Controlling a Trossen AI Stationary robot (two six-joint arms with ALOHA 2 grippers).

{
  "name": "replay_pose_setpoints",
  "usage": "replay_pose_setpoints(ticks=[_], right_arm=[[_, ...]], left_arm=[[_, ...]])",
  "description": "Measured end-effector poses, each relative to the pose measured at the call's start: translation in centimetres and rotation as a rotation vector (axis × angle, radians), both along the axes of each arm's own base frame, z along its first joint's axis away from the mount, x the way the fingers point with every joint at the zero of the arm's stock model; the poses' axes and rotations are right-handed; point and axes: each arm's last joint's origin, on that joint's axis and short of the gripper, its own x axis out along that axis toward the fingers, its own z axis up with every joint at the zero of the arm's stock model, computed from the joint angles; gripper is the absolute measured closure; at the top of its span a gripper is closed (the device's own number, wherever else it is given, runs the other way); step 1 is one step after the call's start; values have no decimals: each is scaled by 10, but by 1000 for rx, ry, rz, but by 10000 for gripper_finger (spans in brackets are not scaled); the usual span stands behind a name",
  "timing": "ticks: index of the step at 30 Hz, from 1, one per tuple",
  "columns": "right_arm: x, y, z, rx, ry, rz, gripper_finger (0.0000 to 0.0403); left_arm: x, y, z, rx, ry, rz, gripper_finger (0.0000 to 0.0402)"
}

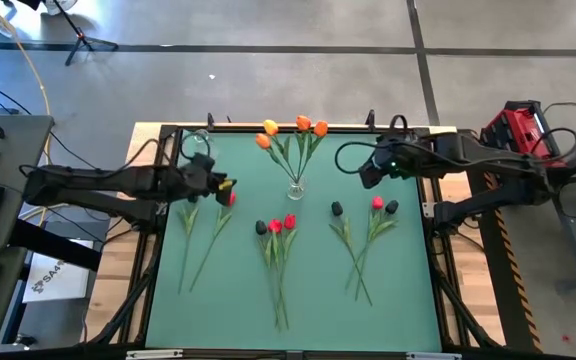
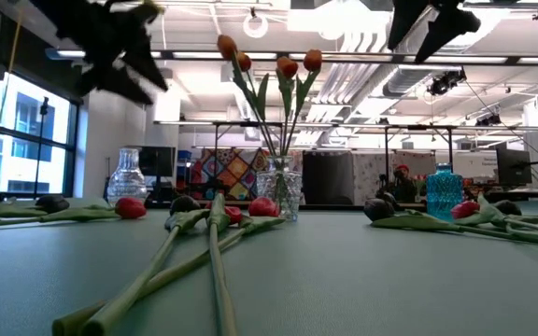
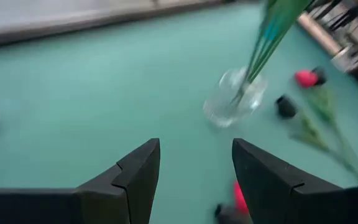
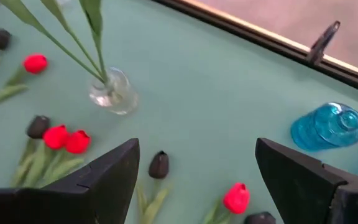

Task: Sort flowers into vase by color
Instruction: Put the black tulip into the blue vase

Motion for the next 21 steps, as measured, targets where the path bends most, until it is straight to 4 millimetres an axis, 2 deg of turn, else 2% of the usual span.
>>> replay_pose_setpoints(ticks=[3, 7, 21], right_arm=[[3, 1, -5, 40, 36, -4, 93], [10, 1, -11, 100, 52, 1, 93], [44, 6, -41, 178, 202, 35, 94]], left_arm=[[-2, -4, -16, -52, 14, 24, 214], [-5, -7, -28, -103, 29, 38, 214], [-5, -9, -30, -167, 38, 3, 214]])
